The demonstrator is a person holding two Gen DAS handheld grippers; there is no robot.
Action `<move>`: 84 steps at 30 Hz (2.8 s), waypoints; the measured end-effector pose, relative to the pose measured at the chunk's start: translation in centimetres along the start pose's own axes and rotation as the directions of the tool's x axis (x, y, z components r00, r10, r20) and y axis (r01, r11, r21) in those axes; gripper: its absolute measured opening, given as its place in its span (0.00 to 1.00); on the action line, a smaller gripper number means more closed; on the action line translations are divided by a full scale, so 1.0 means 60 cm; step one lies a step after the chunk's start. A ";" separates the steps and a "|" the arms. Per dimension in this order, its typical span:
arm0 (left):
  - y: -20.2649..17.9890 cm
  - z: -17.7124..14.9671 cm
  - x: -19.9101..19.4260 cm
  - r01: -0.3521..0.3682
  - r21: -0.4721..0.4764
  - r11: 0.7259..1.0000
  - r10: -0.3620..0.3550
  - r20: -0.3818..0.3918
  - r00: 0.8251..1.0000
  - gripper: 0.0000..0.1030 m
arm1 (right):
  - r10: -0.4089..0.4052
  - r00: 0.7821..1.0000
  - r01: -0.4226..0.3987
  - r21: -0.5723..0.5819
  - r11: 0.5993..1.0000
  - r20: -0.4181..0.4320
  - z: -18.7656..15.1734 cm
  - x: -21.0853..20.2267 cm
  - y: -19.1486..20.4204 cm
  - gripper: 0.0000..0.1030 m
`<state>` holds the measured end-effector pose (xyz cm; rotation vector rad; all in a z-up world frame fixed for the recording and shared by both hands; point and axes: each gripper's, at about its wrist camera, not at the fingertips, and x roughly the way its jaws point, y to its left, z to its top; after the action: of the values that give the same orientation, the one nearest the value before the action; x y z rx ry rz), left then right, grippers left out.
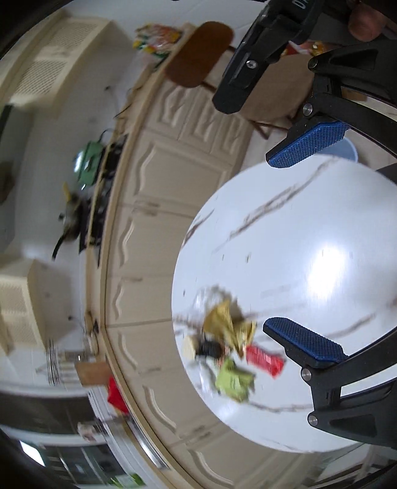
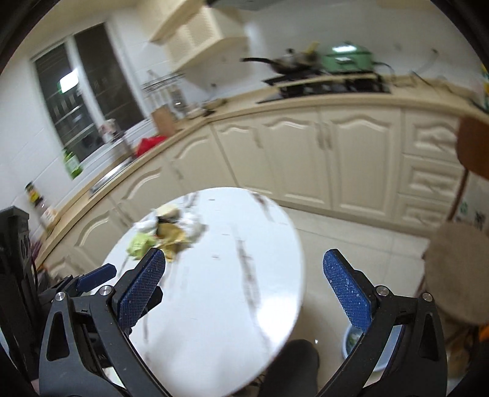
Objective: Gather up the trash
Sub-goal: 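Return both tools to the table above the remaining trash, then grasp the green packet with the left tool while the right tool grasps the yellow chip bag, then carry the green packet and yellow chip bag in both tools over the blue bin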
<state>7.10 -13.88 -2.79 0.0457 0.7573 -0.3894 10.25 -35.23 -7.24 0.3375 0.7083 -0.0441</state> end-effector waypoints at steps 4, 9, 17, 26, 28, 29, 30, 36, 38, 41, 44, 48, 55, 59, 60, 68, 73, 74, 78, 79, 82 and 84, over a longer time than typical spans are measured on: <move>0.055 -0.013 -0.047 -0.046 -0.067 0.997 0.049 0.040 0.998 0.94 | 0.041 0.999 -0.041 -0.077 0.996 -0.004 0.004 0.012 0.071 1.00; 0.109 -0.043 -0.094 -0.107 -0.151 0.983 0.124 0.106 0.987 0.94 | 0.078 0.997 -0.078 -0.149 0.986 -0.004 0.001 0.017 0.140 1.00; 0.158 -0.093 -0.131 -0.229 -0.238 0.944 0.266 0.138 0.954 0.94 | 0.091 0.996 -0.094 -0.243 0.966 -0.024 -0.007 0.035 0.213 1.00; 0.186 -0.104 -0.122 -0.291 -0.256 0.922 0.327 0.112 0.938 0.94 | 0.025 0.997 -0.047 -0.298 0.953 -0.078 -0.011 0.105 0.246 1.00; 0.196 -0.094 -0.104 -0.296 -0.260 0.919 0.331 0.102 0.938 0.94 | 0.016 0.994 -0.049 -0.293 0.955 -0.111 -0.010 0.133 0.246 1.00; 0.199 -0.092 -0.097 -0.296 -0.258 0.920 0.330 0.096 0.939 0.94 | 0.013 0.992 -0.049 -0.291 0.956 -0.125 -0.011 0.143 0.245 1.00; 0.201 -0.086 -0.085 -0.299 -0.254 0.920 0.330 0.090 0.940 0.94 | 0.005 0.989 -0.048 -0.285 0.957 -0.147 -0.011 0.161 0.243 1.00; 0.248 -0.035 0.021 -0.314 -0.215 0.925 0.328 0.033 0.944 0.94 | -0.021 0.970 -0.044 -0.258 0.965 -0.243 -0.013 0.265 0.239 0.96; 0.266 -0.021 0.060 -0.315 -0.203 0.927 0.325 0.015 0.946 0.94 | -0.025 0.957 -0.045 -0.233 0.971 -0.288 -0.016 0.308 0.237 0.95; 0.292 0.007 0.123 -0.310 -0.178 0.934 0.312 -0.020 0.950 0.94 | -0.029 0.939 -0.042 -0.198 0.979 -0.341 -0.022 0.362 0.238 0.91; 0.312 0.029 0.189 -0.310 -0.140 0.940 0.305 -0.056 0.951 0.94 | -0.026 0.923 -0.036 -0.155 0.987 -0.384 -0.027 0.407 0.239 0.86; 0.336 0.060 0.267 -0.296 -0.105 0.949 0.286 -0.103 0.953 0.92 | -0.017 0.914 -0.025 -0.099 0.995 -0.404 -0.029 0.442 0.239 0.84; 0.358 0.109 0.362 -0.284 -0.013 0.959 0.279 -0.150 0.949 0.92 | 0.002 0.904 0.002 0.009 1.000 -0.427 -0.022 0.492 0.224 0.69; 0.359 0.122 0.410 -0.258 0.027 0.966 0.258 -0.176 0.950 0.92 | -0.003 0.907 -0.008 -0.025 1.000 -0.421 -0.023 0.501 0.232 0.52; 0.360 0.127 0.423 -0.259 0.035 0.965 0.261 -0.180 0.948 0.92 | 0.004 0.908 -0.016 -0.025 1.000 -0.419 -0.023 0.502 0.230 0.41; 0.373 0.152 0.479 -0.207 0.013 0.978 0.206 -0.187 0.961 0.59 | 0.076 0.899 -0.085 -0.002 0.996 -0.432 -0.025 0.487 0.207 0.27; 0.396 0.145 0.458 -0.175 -0.055 0.983 0.163 -0.173 0.971 0.43 | 0.106 0.897 -0.111 0.012 0.994 -0.429 -0.031 0.466 0.193 0.27; 0.404 0.147 0.453 -0.169 -0.071 0.983 0.156 -0.163 0.974 0.42 | 0.110 0.898 -0.116 0.011 0.993 -0.427 -0.032 0.460 0.191 0.27; 0.413 0.137 0.413 -0.174 -0.096 0.980 0.163 -0.111 0.980 0.42 | 0.141 0.901 -0.144 0.024 0.989 -0.410 -0.031 0.433 0.184 0.27; 0.410 0.132 0.403 -0.173 -0.100 0.980 0.163 -0.099 0.982 0.42 | 0.149 0.904 -0.153 0.024 0.988 -0.401 -0.029 0.422 0.182 0.27; 0.413 0.123 0.373 -0.159 -0.124 0.980 0.152 -0.063 0.986 0.42 | 0.169 0.909 -0.171 0.028 0.985 -0.382 -0.024 0.402 0.178 0.27; 0.414 0.110 0.347 -0.131 -0.142 0.981 0.126 -0.041 0.991 0.42 | 0.176 0.912 -0.179 0.026 0.983 -0.371 -0.023 0.388 0.173 0.27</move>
<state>34.13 1.17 -14.49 -0.0348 0.8077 -0.2105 28.67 -23.26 -20.24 0.4066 1.0517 0.2021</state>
